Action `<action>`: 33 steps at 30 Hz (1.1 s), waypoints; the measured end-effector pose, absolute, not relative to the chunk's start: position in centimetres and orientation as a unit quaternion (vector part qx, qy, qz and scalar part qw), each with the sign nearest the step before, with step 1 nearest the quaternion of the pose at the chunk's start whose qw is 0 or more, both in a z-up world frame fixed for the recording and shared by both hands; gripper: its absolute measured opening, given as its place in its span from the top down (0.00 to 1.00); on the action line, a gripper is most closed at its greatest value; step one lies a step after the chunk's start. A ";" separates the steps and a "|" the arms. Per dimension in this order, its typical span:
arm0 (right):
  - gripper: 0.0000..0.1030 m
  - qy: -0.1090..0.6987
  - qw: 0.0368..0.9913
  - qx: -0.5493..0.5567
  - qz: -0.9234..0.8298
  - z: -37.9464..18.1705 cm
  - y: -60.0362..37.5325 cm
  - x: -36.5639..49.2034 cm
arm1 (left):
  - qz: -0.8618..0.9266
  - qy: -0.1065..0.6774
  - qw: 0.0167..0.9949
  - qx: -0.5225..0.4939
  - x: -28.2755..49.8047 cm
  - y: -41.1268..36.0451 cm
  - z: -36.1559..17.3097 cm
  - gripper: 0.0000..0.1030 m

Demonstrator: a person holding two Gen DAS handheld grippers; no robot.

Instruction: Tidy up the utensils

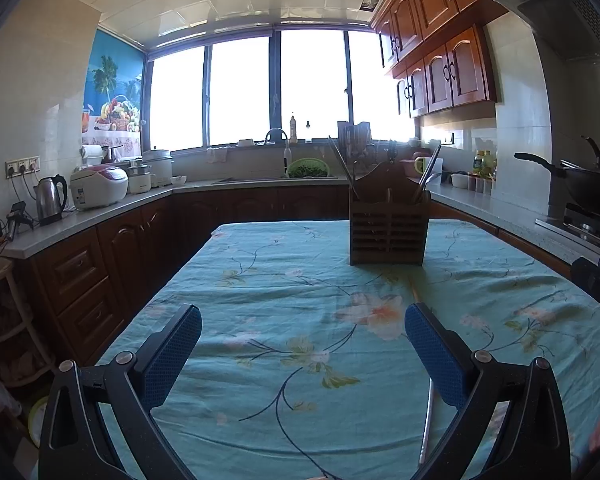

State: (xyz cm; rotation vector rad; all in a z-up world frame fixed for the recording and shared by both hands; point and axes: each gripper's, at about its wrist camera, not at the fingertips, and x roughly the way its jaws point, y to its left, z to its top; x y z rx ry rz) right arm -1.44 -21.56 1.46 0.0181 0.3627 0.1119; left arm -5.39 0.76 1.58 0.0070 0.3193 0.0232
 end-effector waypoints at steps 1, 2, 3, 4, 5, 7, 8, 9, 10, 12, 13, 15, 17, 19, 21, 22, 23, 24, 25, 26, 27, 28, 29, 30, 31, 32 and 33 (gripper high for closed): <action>0.00 0.180 0.982 0.010 0.056 1.5 -21.6 -1.4 | 0.011 0.160 0.987 0.003 -5.4 0.8 1.6 0.01; 0.00 0.180 0.982 0.010 0.056 1.5 -21.6 -1.4 | 0.012 0.160 0.987 0.004 -5.4 0.8 1.6 0.01; 0.00 0.179 0.982 0.010 0.055 1.5 -21.6 -1.5 | 0.012 0.160 0.987 0.004 -5.4 0.8 1.6 0.01; 0.00 0.179 0.982 0.010 0.055 1.5 -21.6 -1.5 | 0.012 0.160 0.987 0.004 -5.4 0.8 1.6 0.01; 0.00 0.179 0.982 0.010 0.056 1.5 -21.6 -1.5 | 0.012 0.161 0.987 0.005 -5.4 0.7 1.6 0.01; 0.00 0.179 0.982 0.010 0.056 1.5 -21.6 -1.6 | 0.012 0.160 0.987 0.005 -5.4 0.7 1.6 0.01; 0.00 0.178 0.982 0.010 0.056 1.6 -21.6 -1.6 | 0.012 0.160 0.987 0.005 -5.4 0.7 1.6 0.01; 0.00 0.178 0.982 0.009 0.056 1.5 -21.6 -1.6 | 0.012 0.159 0.987 0.005 -5.4 0.7 1.6 0.01; 0.00 0.178 0.982 0.009 0.057 1.5 -21.6 -1.7 | 0.012 0.159 0.987 0.005 -5.4 0.7 1.6 0.01; 0.00 0.178 0.982 0.009 0.058 1.5 -21.6 -1.6 | 0.014 0.160 0.987 0.004 -5.5 0.7 1.6 0.01; 0.00 0.178 0.982 0.009 0.057 1.5 -21.6 -1.7 | 0.016 0.159 0.987 0.004 -5.5 0.7 1.6 0.01; 0.00 0.178 0.982 0.010 0.058 1.5 -21.6 -1.7 | 0.016 0.158 0.987 0.004 -5.6 0.8 1.6 0.01; 0.00 0.178 0.982 0.010 0.058 1.5 -21.6 -1.7 | 0.017 0.156 0.988 0.005 -5.7 0.8 1.6 0.01; 0.00 0.178 0.982 0.010 0.059 1.5 -21.7 -1.7 | 0.016 0.155 0.988 0.005 -5.7 0.8 1.6 0.01; 0.00 0.178 0.982 0.009 0.059 1.5 -21.6 -1.7 | 0.015 0.155 0.988 0.005 -5.7 0.9 1.5 0.01; 0.00 0.179 0.982 0.009 0.059 1.5 -21.6 -1.7 | 0.016 0.155 0.988 0.005 -5.7 0.9 1.5 0.01; 0.00 0.178 0.982 0.009 0.059 1.5 -21.6 -1.7 | 0.016 0.155 0.988 0.004 -5.7 0.9 1.5 0.01; 0.00 0.178 0.982 0.009 0.060 1.6 -21.6 -1.7 | 0.015 0.155 0.988 0.003 -5.7 0.9 1.5 0.01; 0.00 0.179 0.982 0.009 0.059 1.5 -21.6 -1.6 | 0.015 0.156 0.988 0.003 -5.6 0.9 1.4 0.01; 0.00 0.179 0.982 0.009 0.059 1.5 -21.6 -1.6 | 0.014 0.156 0.988 0.003 -5.6 0.9 1.4 0.01; 0.00 0.179 0.982 0.009 0.059 1.5 -21.6 -1.6 | 0.014 0.157 0.988 0.003 -5.6 0.9 1.4 0.01; 0.00 0.179 0.982 0.009 0.059 1.5 -21.6 -1.7 | 0.014 0.157 0.988 0.003 -5.6 0.9 1.4 0.01; 0.00 0.179 0.982 0.009 0.059 1.5 -21.6 -1.6 | 0.013 0.157 0.987 0.004 -5.6 0.9 1.4 0.01; 0.00 0.179 0.982 0.009 0.059 1.5 -21.6 -1.6 | 0.013 0.157 0.988 0.004 -5.6 0.8 1.5 0.01; 0.00 0.179 0.982 0.009 0.059 1.6 -21.5 -1.6 | 0.012 0.157 0.988 0.004 -5.6 0.8 1.5 0.01; 0.00 0.179 0.982 0.009 0.059 1.6 -21.5 -1.6 | 0.012 0.157 0.987 0.004 -5.6 0.8 1.5 0.01; 0.00 0.179 0.982 0.009 0.059 1.5 -21.6 -1.6 | 0.012 0.158 0.987 0.004 -5.6 0.7 1.5 0.01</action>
